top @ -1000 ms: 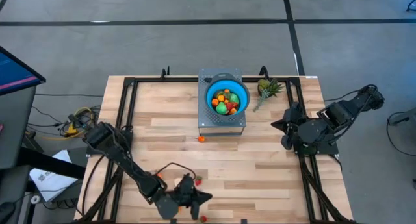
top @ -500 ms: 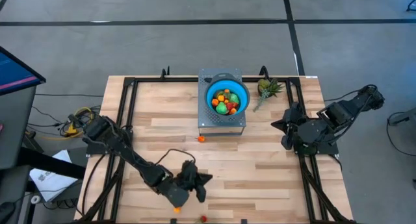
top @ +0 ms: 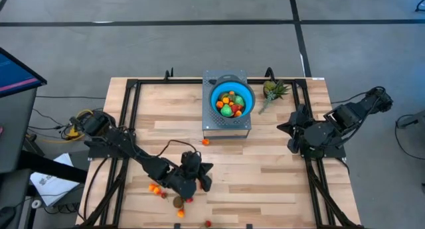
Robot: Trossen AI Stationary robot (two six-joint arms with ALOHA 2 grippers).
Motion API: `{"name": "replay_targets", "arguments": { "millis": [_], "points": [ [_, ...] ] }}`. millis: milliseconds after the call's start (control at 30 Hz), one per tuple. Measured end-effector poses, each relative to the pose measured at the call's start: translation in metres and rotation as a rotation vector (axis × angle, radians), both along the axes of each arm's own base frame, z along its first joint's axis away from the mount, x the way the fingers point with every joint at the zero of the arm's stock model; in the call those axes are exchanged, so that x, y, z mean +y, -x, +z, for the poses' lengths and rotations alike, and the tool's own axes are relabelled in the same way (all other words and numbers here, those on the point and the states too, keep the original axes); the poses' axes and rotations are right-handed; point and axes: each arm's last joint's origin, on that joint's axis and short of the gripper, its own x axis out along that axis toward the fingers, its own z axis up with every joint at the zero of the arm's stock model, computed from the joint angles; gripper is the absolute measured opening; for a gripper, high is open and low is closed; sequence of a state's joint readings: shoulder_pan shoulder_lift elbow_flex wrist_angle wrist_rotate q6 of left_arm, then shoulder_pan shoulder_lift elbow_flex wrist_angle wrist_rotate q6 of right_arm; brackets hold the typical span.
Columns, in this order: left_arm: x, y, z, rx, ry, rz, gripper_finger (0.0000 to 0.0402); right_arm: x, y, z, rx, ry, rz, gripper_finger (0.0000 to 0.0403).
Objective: Pick & Place Fruit
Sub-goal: Put the peach into the strainer bowl
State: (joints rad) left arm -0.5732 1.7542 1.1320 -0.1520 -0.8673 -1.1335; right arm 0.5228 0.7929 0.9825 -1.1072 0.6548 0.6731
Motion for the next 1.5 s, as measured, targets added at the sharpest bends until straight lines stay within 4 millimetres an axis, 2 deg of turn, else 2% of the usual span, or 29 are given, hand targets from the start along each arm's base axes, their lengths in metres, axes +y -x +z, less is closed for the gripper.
{"name": "replay_targets", "arguments": {
  "millis": [400,567,867,1200,1333,1500],
  "points": [
    [0.003,0.022,-0.022,0.22,0.057,0.057,0.0001,0.0,0.0,0.0,0.008,0.021,0.017,0.0],
    [0.011,0.018,-0.037,0.278,0.019,0.105,0.0001,0.0,0.001,0.0,0.014,0.024,0.017,0.0],
    [0.014,0.009,-0.08,0.387,-0.055,0.138,0.0001,0.0,0.001,-0.001,0.017,0.026,0.017,0.0],
    [0.023,0.005,-0.081,0.387,-0.161,0.15,0.0004,-0.001,0.001,-0.001,0.024,0.03,0.017,0.0],
    [0.033,0.0,-0.082,0.412,-0.123,0.164,0.0029,-0.001,0.001,-0.001,0.024,0.03,0.017,0.0],
    [0.044,-0.005,-0.082,0.416,-0.111,0.196,0.0105,-0.001,0.001,-0.001,0.025,0.031,0.017,0.0]
  ]
}}
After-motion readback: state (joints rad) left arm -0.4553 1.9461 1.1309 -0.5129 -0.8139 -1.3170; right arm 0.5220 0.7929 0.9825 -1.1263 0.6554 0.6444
